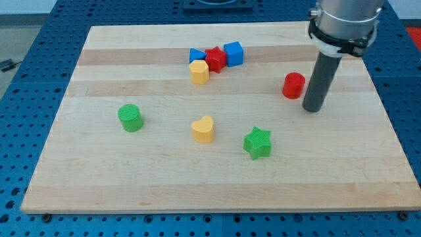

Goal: Slightly move the red circle towards the blue cube

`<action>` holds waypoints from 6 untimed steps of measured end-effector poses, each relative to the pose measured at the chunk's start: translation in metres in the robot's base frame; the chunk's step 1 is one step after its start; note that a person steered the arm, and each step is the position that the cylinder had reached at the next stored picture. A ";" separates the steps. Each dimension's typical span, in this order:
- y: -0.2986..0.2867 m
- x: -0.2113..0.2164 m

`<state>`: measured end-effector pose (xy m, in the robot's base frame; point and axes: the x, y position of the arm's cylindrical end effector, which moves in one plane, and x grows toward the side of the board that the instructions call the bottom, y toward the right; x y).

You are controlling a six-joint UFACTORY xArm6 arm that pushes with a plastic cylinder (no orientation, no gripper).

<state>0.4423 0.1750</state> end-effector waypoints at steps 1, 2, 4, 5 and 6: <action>0.051 -0.018; 0.045 -0.025; -0.029 -0.031; -0.025 -0.035; 0.032 -0.073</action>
